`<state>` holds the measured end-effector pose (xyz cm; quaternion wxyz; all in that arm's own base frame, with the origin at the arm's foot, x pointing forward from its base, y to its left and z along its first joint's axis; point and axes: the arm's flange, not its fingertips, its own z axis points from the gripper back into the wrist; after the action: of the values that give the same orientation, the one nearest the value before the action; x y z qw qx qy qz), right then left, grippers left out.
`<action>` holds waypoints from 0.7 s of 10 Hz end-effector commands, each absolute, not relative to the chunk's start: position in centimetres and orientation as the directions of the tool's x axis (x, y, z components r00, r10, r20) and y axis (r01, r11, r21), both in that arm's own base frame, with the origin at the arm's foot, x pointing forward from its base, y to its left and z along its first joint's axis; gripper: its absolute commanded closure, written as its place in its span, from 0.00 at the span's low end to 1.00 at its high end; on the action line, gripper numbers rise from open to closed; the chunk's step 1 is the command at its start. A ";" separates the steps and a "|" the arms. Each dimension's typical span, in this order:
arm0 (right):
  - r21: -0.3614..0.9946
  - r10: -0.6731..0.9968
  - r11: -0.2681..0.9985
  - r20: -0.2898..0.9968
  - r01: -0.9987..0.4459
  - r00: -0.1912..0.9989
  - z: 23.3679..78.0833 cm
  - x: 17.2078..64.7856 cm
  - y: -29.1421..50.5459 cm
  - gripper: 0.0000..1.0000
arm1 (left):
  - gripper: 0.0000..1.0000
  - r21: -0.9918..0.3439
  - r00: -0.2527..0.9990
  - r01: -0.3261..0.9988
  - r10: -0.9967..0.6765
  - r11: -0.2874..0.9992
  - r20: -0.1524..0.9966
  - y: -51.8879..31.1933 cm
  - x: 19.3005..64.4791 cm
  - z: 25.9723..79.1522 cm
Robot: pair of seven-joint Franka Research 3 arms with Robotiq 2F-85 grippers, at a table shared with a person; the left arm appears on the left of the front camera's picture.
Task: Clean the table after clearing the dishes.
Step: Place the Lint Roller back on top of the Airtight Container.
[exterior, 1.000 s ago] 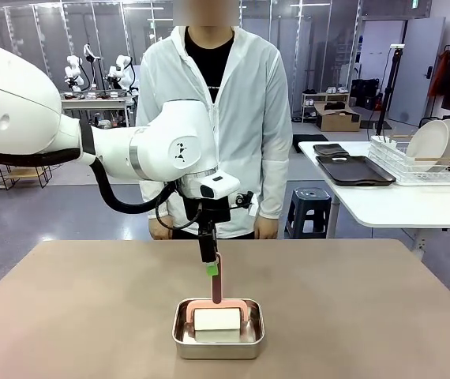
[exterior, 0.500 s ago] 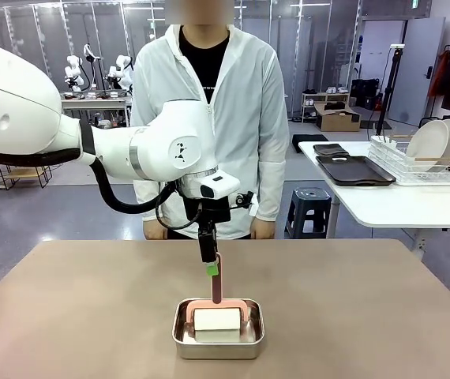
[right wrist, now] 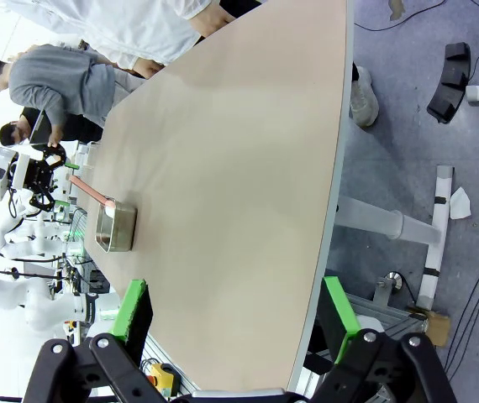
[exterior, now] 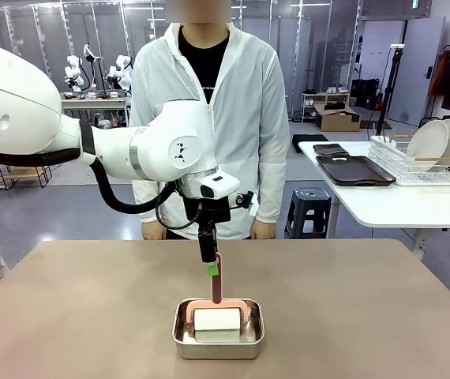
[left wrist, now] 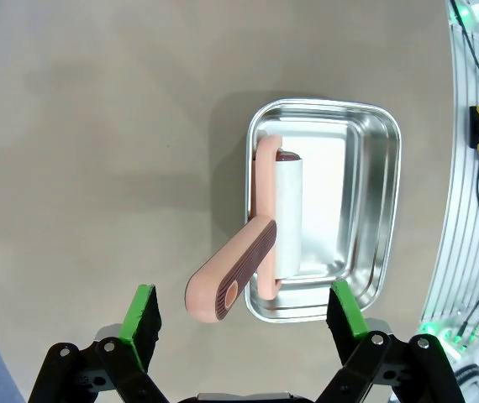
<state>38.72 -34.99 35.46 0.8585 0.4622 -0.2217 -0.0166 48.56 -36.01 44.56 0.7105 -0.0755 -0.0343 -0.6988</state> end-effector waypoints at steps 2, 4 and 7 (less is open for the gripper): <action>0.793 -0.228 0.584 0.368 -0.176 0.901 35.6 38.3 -34.6 0.00 | 0.00 -0.063 0.024 0.998 -0.988 0.014 0.150 -36.0 48.4 44.8; 0.793 -0.228 0.584 0.368 -0.176 0.901 35.6 38.3 -34.6 0.00 | 0.00 -0.063 0.024 0.998 -0.988 0.014 0.150 -36.0 48.4 44.8; 0.793 -0.228 0.584 0.368 -0.176 0.901 35.6 38.3 -34.6 0.00 | 0.00 -0.063 0.024 0.998 -0.988 0.014 0.150 -36.0 48.4 44.8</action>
<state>38.72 -34.99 35.46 0.8585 0.4622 -0.2217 -0.0166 48.56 -36.01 44.56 0.7105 -0.0755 -0.0343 -0.6988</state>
